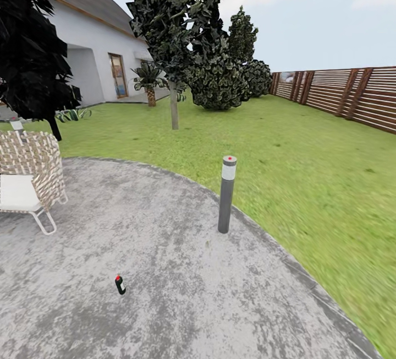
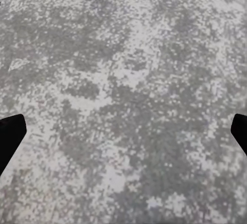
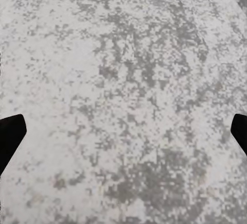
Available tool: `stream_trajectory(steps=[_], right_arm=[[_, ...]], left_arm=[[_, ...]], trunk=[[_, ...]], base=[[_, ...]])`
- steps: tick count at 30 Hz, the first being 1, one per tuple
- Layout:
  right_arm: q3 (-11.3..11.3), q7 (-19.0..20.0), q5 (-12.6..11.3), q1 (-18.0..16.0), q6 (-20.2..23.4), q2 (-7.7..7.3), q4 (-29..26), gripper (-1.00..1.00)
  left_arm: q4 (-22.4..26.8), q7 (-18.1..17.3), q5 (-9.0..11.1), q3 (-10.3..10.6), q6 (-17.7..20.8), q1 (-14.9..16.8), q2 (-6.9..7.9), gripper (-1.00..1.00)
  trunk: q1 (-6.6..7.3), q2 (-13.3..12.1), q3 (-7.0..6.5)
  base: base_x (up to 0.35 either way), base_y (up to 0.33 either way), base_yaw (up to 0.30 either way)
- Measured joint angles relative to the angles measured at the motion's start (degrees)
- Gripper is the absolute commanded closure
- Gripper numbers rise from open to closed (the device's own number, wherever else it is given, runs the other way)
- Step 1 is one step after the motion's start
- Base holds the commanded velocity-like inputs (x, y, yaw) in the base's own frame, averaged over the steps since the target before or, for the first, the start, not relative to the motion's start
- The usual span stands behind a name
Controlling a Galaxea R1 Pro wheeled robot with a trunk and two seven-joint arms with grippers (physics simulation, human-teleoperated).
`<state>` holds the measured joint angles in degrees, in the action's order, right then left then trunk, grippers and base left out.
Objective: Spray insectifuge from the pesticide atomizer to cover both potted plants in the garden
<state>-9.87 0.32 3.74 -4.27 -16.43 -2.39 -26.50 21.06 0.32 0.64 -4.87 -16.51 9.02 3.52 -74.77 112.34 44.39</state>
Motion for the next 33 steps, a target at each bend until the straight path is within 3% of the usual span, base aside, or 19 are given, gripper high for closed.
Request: stream_trajectory(steps=[13, 33], right_arm=[[0.02, 0.00, 0.00, -0.01, 0.00, 0.07, 0.01, -1.00], [-0.03, 0.00, 0.08, 0.00, -0.05, -0.35, -0.01, -1.00]], left_arm=[[0.02, 0.00, 0.00, -0.01, 0.07, -0.01, 0.00, -1.00], [0.00, 0.00, 0.00, 0.00, 0.00, 0.00, 0.00, -1.00]], trunk=[[0.03, 0.00, 0.01], [0.02, 0.00, 0.05]], base=[[0.083, 0.000, 0.237], [0.312, 0.000, 0.015]])
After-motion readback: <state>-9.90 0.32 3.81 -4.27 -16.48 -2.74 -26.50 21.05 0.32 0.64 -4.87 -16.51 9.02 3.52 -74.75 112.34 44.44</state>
